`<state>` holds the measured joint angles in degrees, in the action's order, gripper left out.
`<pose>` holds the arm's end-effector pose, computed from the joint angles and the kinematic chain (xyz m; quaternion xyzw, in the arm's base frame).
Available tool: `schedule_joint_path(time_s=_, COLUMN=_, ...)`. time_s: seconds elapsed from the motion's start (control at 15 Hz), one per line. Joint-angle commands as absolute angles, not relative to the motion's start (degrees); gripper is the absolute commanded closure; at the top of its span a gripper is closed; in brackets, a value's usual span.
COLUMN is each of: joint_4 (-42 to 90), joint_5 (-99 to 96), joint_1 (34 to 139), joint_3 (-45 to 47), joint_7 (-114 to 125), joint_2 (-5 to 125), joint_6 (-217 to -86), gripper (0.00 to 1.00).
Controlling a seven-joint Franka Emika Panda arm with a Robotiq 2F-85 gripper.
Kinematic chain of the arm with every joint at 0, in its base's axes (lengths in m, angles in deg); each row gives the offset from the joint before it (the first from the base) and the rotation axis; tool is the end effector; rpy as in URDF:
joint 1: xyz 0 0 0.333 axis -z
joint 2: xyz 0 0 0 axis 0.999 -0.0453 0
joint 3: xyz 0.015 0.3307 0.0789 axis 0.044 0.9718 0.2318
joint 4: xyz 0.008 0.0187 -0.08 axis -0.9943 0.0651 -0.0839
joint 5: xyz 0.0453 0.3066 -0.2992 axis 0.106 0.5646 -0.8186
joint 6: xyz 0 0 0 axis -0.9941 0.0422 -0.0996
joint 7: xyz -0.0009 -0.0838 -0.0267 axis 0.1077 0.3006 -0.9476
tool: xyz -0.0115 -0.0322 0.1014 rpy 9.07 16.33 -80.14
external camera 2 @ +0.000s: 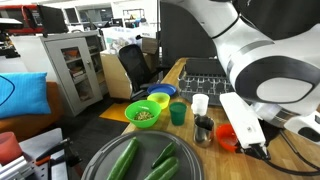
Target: Pour the contents in the orange bowl into the yellow bowl, place the orange bowl on the dark blue plate
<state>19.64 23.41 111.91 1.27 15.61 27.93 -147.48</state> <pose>0.6555 -0.3341 0.1285 -0.9417 0.3126 0.0176 0.1229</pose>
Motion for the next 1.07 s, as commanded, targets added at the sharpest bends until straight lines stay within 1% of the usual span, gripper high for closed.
schedule_joint_path(time_s=0.0, joint_4=19.32, joint_5=24.54, joint_1=113.51, joint_3=2.12, joint_7=16.37, joint_2=28.33, joint_6=-146.14, gripper=0.98)
schedule_joint_path(time_s=0.53, joint_4=21.92, joint_5=28.99, joint_1=117.12, joint_3=2.27, joint_7=18.05, joint_2=33.26, joint_6=-148.16, gripper=0.98)
schedule_joint_path(time_s=1.0, joint_4=30.55, joint_5=25.16, joint_1=114.04, joint_3=-0.04, joint_7=20.17, joint_2=44.22, joint_6=-149.08, gripper=0.98)
